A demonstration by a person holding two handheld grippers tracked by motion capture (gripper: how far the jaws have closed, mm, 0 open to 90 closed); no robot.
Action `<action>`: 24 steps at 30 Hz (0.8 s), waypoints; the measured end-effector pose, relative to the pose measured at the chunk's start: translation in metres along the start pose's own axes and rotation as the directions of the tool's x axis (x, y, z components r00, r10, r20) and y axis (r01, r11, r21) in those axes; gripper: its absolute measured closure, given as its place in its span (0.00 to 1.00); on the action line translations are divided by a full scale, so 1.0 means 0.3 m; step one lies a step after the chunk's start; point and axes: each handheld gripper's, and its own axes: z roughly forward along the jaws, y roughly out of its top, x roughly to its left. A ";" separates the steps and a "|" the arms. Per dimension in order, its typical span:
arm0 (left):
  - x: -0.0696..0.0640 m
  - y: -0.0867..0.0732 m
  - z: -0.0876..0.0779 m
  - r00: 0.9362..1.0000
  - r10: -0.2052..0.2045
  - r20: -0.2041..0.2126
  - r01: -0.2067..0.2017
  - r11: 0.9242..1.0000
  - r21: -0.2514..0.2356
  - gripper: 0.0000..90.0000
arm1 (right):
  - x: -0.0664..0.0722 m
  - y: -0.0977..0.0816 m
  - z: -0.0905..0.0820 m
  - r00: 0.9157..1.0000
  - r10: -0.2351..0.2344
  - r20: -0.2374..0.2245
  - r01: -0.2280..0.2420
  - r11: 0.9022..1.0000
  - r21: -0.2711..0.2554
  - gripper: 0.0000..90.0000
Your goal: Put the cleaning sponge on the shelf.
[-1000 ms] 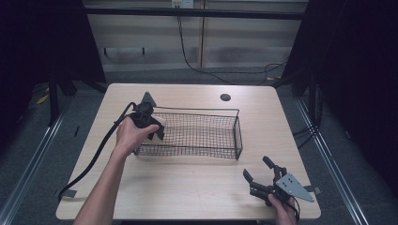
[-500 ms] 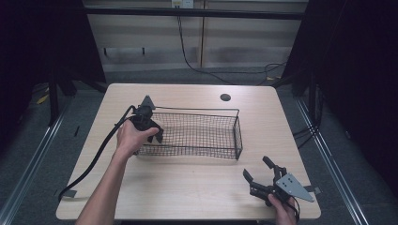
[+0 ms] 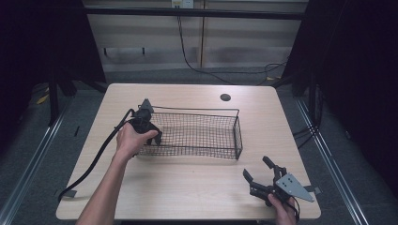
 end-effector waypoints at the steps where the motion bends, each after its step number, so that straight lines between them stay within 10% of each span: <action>1: 0.000 0.000 0.002 1.000 -0.008 -0.014 0.008 1.000 0.004 0.36 | 0.000 0.000 0.000 1.000 0.000 0.000 0.000 1.000 0.000 0.15; 24: -0.015 0.007 0.035 1.000 -0.011 -0.024 0.012 0.999 0.035 0.34 | 0.000 0.000 0.000 1.000 -0.001 -0.001 0.001 1.000 -0.001 0.15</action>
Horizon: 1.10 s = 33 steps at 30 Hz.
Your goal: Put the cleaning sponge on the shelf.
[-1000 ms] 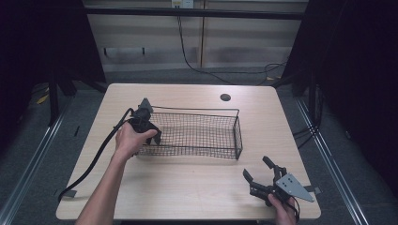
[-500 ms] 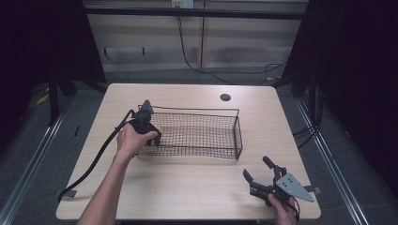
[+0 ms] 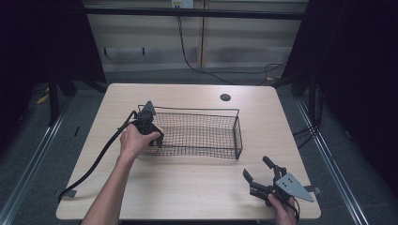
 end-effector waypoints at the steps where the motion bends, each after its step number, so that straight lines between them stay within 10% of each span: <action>1: -0.001 0.000 0.000 1.000 -0.002 -0.002 0.002 1.000 0.000 0.34 | 0.000 0.000 0.000 1.000 0.000 0.000 0.000 1.000 0.000 0.15; 33: 0.004 -0.006 -0.023 0.999 0.052 -0.001 -0.052 0.999 -0.001 0.21 | 0.001 0.000 0.000 1.000 -0.001 0.000 0.001 1.000 0.001 0.15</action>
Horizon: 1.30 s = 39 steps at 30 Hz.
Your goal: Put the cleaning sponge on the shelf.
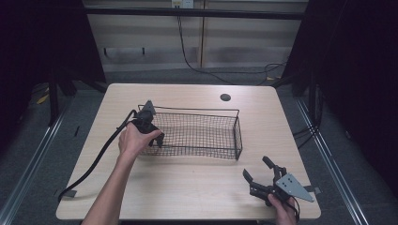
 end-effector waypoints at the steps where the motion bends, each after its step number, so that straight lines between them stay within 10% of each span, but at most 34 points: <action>1: 0.001 0.000 -0.002 1.000 0.000 -0.004 0.000 1.000 -0.001 0.20 | 0.000 0.000 0.000 1.000 0.000 0.000 0.000 1.000 0.000 0.15; 22: 0.012 -0.033 -0.075 0.997 0.050 0.063 -0.044 0.995 -0.094 0.20 | 0.000 0.000 0.000 1.000 0.000 -0.001 0.000 1.000 0.001 0.15; 39: 0.032 -0.090 -0.156 0.973 0.166 0.158 -0.123 0.961 -0.247 0.20 | -0.001 0.000 0.000 1.000 0.001 -0.002 -0.001 1.000 0.001 0.15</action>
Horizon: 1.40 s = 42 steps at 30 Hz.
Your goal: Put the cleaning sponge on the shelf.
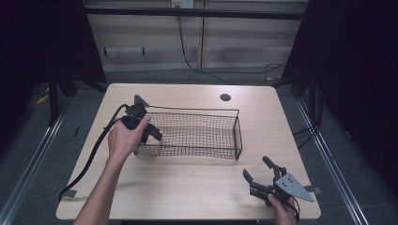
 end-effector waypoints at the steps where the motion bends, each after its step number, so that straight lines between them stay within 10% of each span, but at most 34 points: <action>1: 0.003 -0.005 -0.004 1.000 0.003 0.001 -0.003 1.000 -0.007 0.20 | 0.000 0.000 0.000 1.000 0.000 0.000 0.000 1.000 0.000 0.15; 23: 0.087 -0.150 -0.107 0.985 0.110 0.130 -0.090 0.985 -0.147 0.22 | 0.000 0.000 0.000 1.000 0.001 -0.001 -0.001 1.000 0.001 0.15; 42: 0.121 -0.309 -0.180 0.987 0.130 0.090 -0.102 0.959 -0.266 0.24 | 0.000 0.000 -0.001 1.000 0.001 0.003 -0.001 1.000 -0.002 0.15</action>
